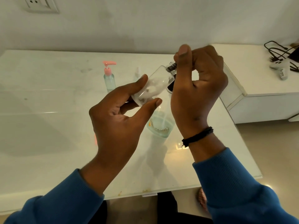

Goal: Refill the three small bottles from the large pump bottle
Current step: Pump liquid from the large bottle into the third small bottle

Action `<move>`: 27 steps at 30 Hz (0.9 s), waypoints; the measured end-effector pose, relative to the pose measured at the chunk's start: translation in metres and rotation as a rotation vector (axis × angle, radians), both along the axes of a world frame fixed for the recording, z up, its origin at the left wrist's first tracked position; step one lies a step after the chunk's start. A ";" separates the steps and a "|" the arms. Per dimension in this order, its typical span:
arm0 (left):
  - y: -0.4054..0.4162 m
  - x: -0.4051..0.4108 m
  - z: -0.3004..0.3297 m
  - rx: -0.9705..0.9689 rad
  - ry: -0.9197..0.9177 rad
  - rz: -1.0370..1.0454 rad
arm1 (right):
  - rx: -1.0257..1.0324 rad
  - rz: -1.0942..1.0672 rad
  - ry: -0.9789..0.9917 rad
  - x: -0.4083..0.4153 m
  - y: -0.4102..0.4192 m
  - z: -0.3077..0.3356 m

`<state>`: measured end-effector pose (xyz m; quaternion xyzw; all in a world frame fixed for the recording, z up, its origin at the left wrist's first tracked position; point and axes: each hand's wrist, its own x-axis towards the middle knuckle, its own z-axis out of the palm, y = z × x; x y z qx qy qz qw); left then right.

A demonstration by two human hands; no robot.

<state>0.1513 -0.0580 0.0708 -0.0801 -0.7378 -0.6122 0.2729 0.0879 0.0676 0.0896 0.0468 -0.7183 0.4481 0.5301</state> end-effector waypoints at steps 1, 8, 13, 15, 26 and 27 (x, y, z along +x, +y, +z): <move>0.000 0.000 0.000 -0.005 0.007 -0.001 | -0.005 0.006 0.005 -0.001 -0.001 0.000; 0.000 -0.001 -0.002 0.011 -0.003 -0.004 | -0.012 0.001 -0.024 0.001 -0.003 -0.003; 0.000 0.000 -0.001 0.001 0.001 -0.003 | -0.014 0.015 0.007 0.001 -0.003 -0.003; 0.000 0.000 -0.001 0.001 -0.006 -0.003 | -0.017 0.008 -0.015 0.002 -0.004 -0.008; 0.000 0.001 0.000 0.008 0.007 -0.001 | -0.008 0.000 -0.027 0.002 -0.004 -0.007; 0.000 0.001 0.000 0.013 0.003 -0.003 | -0.005 -0.005 -0.036 0.001 -0.003 -0.006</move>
